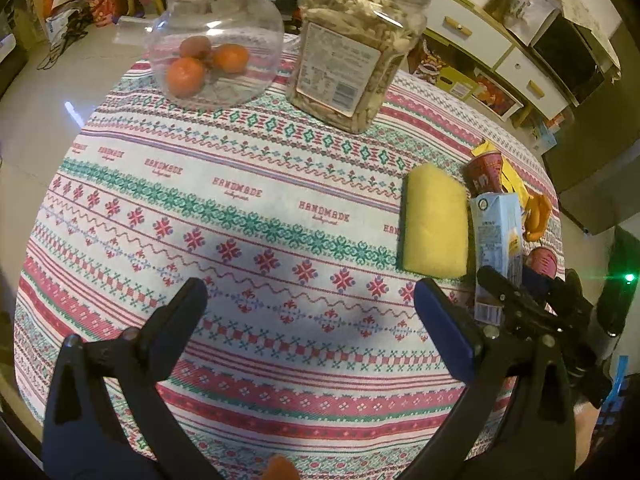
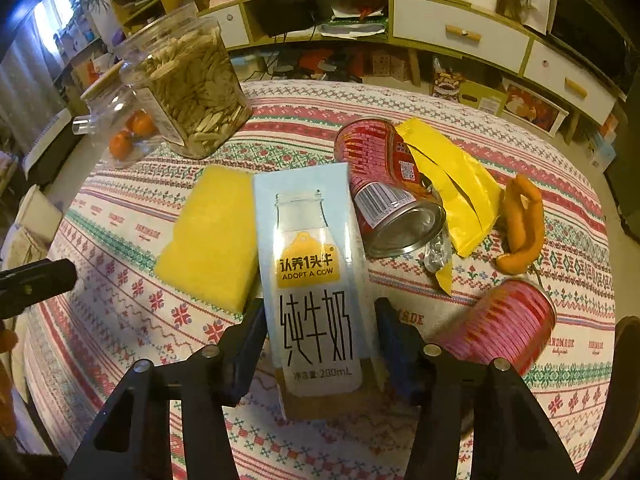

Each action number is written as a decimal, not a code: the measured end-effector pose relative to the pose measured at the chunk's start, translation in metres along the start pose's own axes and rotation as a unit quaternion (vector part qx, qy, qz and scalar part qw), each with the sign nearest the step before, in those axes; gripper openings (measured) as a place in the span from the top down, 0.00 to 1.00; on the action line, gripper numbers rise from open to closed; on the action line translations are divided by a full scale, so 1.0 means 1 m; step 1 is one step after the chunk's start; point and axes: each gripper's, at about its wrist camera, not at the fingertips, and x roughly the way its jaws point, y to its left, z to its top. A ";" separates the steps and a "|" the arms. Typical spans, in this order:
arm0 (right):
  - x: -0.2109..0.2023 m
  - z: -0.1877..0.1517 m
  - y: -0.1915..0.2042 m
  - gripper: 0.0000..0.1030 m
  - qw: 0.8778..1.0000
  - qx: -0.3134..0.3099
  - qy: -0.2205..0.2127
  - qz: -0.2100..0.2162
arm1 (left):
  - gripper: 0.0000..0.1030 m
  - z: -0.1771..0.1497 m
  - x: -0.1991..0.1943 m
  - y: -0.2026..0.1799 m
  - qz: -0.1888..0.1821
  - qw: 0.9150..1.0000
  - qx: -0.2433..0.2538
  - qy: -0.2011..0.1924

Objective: Collect trash
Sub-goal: 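Move the right gripper back to the table and grasp the milk carton, then grasp the yellow sponge with the left gripper while the right gripper holds the carton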

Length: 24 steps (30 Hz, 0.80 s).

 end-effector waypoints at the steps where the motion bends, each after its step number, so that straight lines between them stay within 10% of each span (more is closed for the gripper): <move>1: -0.004 0.000 -0.001 0.48 1.000 0.005 -0.003 0.006 | 0.01 0.001 0.001 -0.002 -0.001 1.000 0.003 0.000; 11: -0.078 -0.006 -0.017 0.49 0.997 0.032 -0.064 0.032 | 0.09 0.000 0.019 -0.044 -0.039 0.998 0.048 -0.003; 24: -0.131 -0.045 -0.075 0.49 0.994 0.079 -0.069 -0.037 | 0.17 0.005 0.069 -0.111 -0.009 0.994 0.103 -0.019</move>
